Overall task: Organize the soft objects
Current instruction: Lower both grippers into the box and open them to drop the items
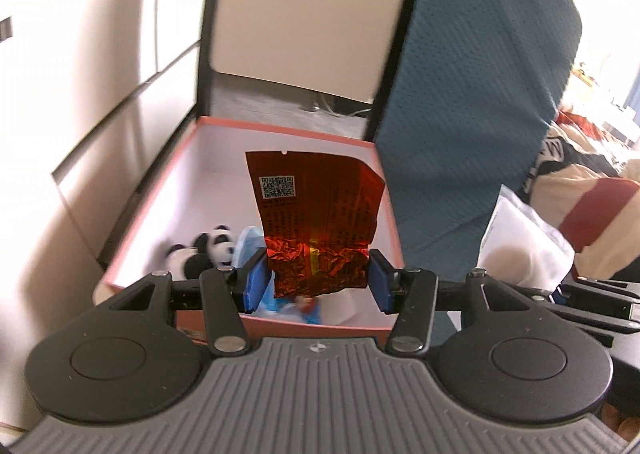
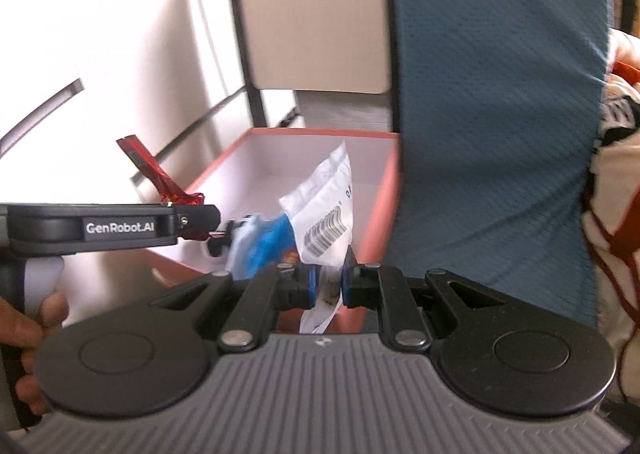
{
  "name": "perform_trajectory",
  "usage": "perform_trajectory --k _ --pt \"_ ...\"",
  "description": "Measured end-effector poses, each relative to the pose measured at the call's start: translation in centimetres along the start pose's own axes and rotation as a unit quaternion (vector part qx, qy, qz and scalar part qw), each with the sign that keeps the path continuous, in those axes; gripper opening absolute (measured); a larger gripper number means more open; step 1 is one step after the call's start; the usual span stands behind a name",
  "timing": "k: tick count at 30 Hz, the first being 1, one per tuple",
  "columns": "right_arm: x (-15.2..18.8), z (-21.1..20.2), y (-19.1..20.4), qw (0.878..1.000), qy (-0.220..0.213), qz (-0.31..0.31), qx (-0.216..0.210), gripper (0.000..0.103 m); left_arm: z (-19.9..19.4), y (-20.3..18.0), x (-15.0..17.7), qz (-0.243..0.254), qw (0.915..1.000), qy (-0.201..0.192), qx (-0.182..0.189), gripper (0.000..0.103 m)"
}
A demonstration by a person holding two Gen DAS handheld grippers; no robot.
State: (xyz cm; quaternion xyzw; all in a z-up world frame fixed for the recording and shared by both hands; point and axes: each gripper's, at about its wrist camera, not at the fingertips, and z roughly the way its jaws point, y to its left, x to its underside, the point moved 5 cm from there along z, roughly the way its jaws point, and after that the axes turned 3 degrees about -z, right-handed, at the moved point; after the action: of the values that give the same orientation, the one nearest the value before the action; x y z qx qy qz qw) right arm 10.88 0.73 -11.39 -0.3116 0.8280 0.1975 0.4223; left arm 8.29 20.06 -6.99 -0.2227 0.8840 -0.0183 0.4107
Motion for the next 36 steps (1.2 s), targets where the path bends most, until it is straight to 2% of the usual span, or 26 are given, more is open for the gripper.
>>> perform_trajectory --k 6,11,20,36 --pt "-0.2 1.5 3.2 0.999 0.014 -0.016 -0.028 0.016 -0.4 3.0 -0.2 -0.016 0.9997 0.004 -0.016 0.058" --pt "-0.7 3.6 4.1 0.999 0.025 -0.017 -0.029 0.016 0.8 4.4 -0.7 -0.019 0.9996 0.012 -0.018 0.058" --pt "-1.0 7.6 4.8 0.999 0.048 -0.012 -0.022 0.016 5.1 6.1 -1.8 -0.017 0.999 0.041 -0.011 0.058" --pt "-1.7 16.3 2.9 0.996 0.091 0.002 0.015 0.017 14.6 8.5 -4.2 -0.017 0.9962 0.084 0.014 0.058"
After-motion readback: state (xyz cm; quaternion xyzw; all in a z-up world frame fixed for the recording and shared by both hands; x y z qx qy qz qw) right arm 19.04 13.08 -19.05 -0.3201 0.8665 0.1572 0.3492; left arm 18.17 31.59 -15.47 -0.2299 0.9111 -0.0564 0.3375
